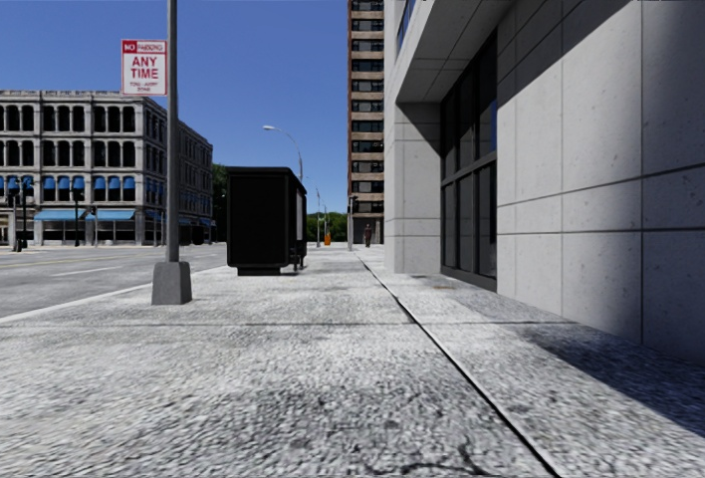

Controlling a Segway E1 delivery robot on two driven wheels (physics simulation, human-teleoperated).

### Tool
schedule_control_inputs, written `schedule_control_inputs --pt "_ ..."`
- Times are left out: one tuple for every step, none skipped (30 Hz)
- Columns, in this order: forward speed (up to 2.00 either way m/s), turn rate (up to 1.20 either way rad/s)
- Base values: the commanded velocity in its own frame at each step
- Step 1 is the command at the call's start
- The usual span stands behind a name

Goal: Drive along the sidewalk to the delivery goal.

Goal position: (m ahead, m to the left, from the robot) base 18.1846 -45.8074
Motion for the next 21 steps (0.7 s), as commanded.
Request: schedule_control_inputs --pt "2.00 0.00" --pt "2.00 0.00" --pt "2.00 0.00" --pt "2.00 0.00" --pt "2.00 0.00" --pt "2.00 0.00" --pt "2.00 0.00" --pt "2.00 0.00" --pt "2.00 0.00" --pt "2.00 0.00" --pt "2.00 0.00" --pt "2.00 0.00" --pt "2.00 0.00" --pt "2.00 0.00" --pt "2.00 0.00" --pt "2.00 0.00" --pt "2.00 0.00" --pt "2.00 0.00" --pt "2.00 0.00" --pt "2.00 0.00" --pt "2.00 0.00"
